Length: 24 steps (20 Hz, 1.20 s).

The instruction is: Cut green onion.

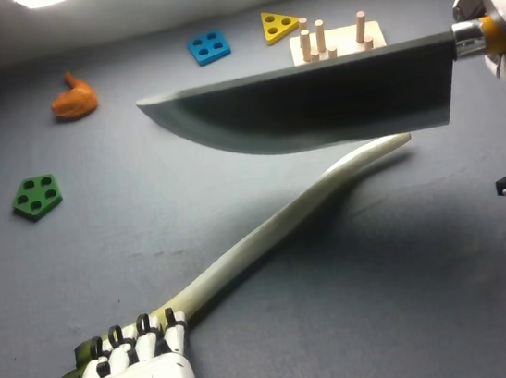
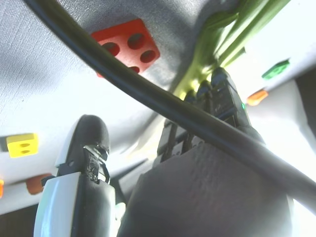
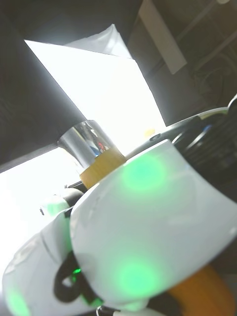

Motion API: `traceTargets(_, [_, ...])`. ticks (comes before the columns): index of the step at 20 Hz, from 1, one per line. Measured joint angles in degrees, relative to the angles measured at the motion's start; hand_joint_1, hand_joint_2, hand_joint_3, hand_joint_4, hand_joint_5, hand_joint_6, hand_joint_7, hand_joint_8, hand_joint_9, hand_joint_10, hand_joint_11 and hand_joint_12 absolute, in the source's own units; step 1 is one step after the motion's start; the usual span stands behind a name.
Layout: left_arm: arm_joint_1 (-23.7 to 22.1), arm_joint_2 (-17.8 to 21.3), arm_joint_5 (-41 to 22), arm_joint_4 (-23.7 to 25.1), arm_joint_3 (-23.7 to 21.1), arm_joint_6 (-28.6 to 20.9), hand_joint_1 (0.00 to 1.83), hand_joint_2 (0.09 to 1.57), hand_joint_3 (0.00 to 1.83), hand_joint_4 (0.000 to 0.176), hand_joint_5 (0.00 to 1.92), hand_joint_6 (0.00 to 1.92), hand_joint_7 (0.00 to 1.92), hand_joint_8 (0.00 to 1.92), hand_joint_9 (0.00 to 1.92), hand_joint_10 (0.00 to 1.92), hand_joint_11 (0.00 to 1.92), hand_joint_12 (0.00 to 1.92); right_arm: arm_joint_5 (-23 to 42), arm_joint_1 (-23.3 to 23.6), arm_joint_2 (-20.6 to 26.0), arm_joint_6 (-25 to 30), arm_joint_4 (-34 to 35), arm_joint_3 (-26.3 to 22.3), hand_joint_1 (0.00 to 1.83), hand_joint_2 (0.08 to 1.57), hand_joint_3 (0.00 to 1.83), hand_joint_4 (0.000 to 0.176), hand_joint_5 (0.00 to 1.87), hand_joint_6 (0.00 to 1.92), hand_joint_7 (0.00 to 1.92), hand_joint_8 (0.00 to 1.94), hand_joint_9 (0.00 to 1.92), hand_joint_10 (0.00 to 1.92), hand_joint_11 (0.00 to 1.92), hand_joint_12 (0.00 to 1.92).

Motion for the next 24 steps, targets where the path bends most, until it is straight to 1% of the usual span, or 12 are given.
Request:
traceTargets(2, [0.0, 0.0, -0.07, 0.02, 0.0, 0.0, 0.53, 1.34, 0.0, 0.0, 0.03, 0.01, 0.04, 0.01, 0.01, 0.0, 0.0, 0.0, 1.95, 0.0, -1.18, -1.64, 1.33, -0.87, 1.58, 1.14, 0.0, 0.176, 1.21, 1.92, 1.42, 1.94, 1.51, 1.92, 1.55, 1.92])
traceTargets(3, [0.0, 0.0, -0.11, 0.04, 0.0, 0.0, 0.52, 1.34, 0.0, 0.0, 0.01, 0.0, 0.01, 0.0, 0.0, 0.0, 0.0, 0.0, 2.16, 0.0, -1.42, -2.08, 1.62, -1.18, 1.57, 1.14, 0.0, 0.176, 1.21, 1.92, 1.42, 1.94, 1.51, 1.92, 1.55, 1.92])
traceTargets(5, [0.0, 0.0, -0.13, 0.04, 0.0, 0.0, 0.5, 1.35, 0.0, 0.0, 0.01, 0.0, 0.01, 0.0, 0.0, 0.0, 0.0, 0.0, 2.49, -0.39, -1.75, -2.4, 2.84, -2.1, 1.58, 1.13, 0.0, 0.176, 1.19, 1.92, 1.38, 1.94, 1.48, 1.92, 1.51, 1.92])
traceTargets(6, [0.0, 0.0, -0.11, 0.02, 0.0, 0.0, 0.53, 1.34, 0.0, 0.0, 0.03, 0.01, 0.03, 0.01, 0.0, 0.0, 0.0, 0.0, 2.56, -0.39, -1.75, -2.38, 3.91, -2.56, 1.57, 1.13, 0.0, 0.176, 1.17, 1.92, 1.38, 1.94, 1.47, 1.92, 1.51, 1.92])
traceTargets(9, [0.0, 0.0, -0.09, 0.0, 0.0, 0.0, 0.49, 1.35, 0.0, 0.0, 0.0, 0.0, 0.01, 0.0, 0.0, 0.0, 0.0, 0.0, 5.51, -0.39, -1.7, -0.22, 4.76, -4.85, 1.58, 1.13, 0.0, 0.176, 1.22, 1.92, 1.4, 1.94, 1.49, 1.92, 1.53, 1.92])
traceTargets(11, [0.0, 0.0, -0.13, 0.02, 0.0, 0.0, 0.51, 1.34, 0.0, 0.0, 0.01, 0.0, 0.02, 0.0, 0.01, 0.0, 0.01, 0.0, 6.99, -0.37, -1.95, 0.33, 4.44, -5.51, 1.58, 1.13, 0.0, 0.176, 1.22, 1.92, 1.41, 1.94, 1.49, 1.92, 1.53, 1.92])
traceTargets(12, [0.0, 0.0, -0.13, 0.0, 0.0, 0.0, 0.54, 1.33, 0.0, 0.0, 0.03, 0.01, 0.03, 0.01, 0.01, 0.0, 0.01, 0.01, 7.45, -0.37, -2.16, 0.33, 4.42, -5.6, 1.58, 1.13, 0.0, 0.176, 1.22, 1.92, 1.41, 1.94, 1.49, 1.92, 1.53, 1.92])
traceTargets(16, [0.0, 0.0, -0.09, 0.0, 0.0, 0.02, 0.54, 1.33, 0.0, 0.0, 0.04, 0.01, 0.04, 0.01, 0.01, 0.0, 0.02, 0.01, 8.63, -0.37, -3.69, 0.57, 4.72, -4.94, 1.57, 1.13, 0.0, 0.176, 1.22, 1.92, 1.4, 1.94, 1.48, 1.92, 1.51, 1.92])
traceTargets(17, [0.0, 0.0, -0.13, 0.02, 0.0, 0.0, 0.52, 1.34, 0.0, 0.0, 0.03, 0.01, 0.03, 0.0, 0.01, 0.0, 0.01, 0.01, 9.09, -0.37, -4.42, 0.68, 4.81, -4.7, 1.56, 1.14, 0.0, 0.176, 1.21, 1.92, 1.4, 1.94, 1.48, 1.92, 1.51, 1.92])
traceTargets(19, [0.0, 0.0, -0.13, 0.04, 0.0, 0.02, 0.55, 1.33, 0.0, 0.0, 0.04, 0.0, 0.03, 0.0, 0.01, 0.0, 0.0, 0.01, 9.55, -0.37, -5.46, 0.9, 4.72, -4.7, 1.57, 1.13, 0.0, 0.176, 1.19, 1.92, 1.4, 1.94, 1.5, 1.92, 1.53, 1.92])
traceTargets(20, [0.0, 0.0, -0.15, 0.04, 0.0, 0.02, 0.57, 1.32, 0.0, 0.0, 0.06, 0.01, 0.06, 0.01, 0.02, 0.01, 0.02, 0.03, 9.62, -0.39, -5.77, 1.2, 4.74, -4.7, 1.56, 1.14, 0.0, 0.176, 1.19, 1.92, 1.41, 1.94, 1.5, 1.92, 1.54, 1.92])
traceTargets(24, [0.0, 0.0, -0.13, 0.09, 0.0, 0.04, 0.58, 1.32, 0.0, 0.0, 0.04, 0.0, 0.04, 0.0, 0.01, 0.0, 0.0, 0.06, 10.23, -1.57, -7.06, 3.34, 3.96, -3.69, 1.55, 1.14, 0.0, 0.176, 1.21, 1.92, 1.4, 1.94, 1.5, 1.92, 1.54, 1.92])
